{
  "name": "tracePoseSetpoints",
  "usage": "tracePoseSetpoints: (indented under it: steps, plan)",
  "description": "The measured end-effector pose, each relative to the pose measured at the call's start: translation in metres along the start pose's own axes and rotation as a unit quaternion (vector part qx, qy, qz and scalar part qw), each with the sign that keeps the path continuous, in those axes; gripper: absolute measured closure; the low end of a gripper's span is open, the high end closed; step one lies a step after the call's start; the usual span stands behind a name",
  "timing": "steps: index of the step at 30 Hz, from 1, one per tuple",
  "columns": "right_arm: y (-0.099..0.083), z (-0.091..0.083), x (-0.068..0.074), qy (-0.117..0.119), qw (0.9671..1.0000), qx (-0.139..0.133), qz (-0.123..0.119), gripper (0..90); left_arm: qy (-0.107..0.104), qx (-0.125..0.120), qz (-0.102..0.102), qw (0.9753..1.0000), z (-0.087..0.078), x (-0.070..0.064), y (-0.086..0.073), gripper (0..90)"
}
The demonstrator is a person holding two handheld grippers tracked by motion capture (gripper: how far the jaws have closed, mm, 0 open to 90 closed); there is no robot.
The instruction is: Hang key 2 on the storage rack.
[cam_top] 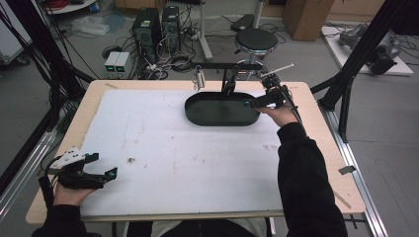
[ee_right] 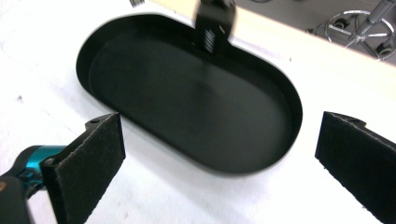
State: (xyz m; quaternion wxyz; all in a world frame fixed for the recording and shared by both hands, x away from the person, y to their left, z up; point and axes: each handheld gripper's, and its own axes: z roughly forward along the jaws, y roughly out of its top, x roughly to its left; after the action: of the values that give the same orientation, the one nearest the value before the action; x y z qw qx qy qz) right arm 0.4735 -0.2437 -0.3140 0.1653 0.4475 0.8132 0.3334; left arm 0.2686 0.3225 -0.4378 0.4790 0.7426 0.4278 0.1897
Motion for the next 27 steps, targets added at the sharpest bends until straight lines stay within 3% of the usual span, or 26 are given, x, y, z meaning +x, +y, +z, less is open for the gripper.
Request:
tracePoseSetpoints:
  steps: [13, 22, 27]
  plan:
    - [-0.049, -0.009, -0.005, 0.003, 0.9999, -0.011, -0.004, 0.8, -0.001, 0.004, 0.001, 1.0, 0.0, 0.0, 0.0, 1.7]
    - [-0.07, -0.019, -0.007, 0.002, 0.9992, -0.037, 0.014, 0.8, -0.003, 0.01, 0.001, 0.9999, 0.001, 0.0, 0.0, 1.7]
    - [-0.08, -0.025, -0.005, 0.025, 0.9984, -0.049, 0.015, 0.8, -0.003, 0.008, 0.0, 1.0, 0.0, -0.001, -0.001, 1.7]
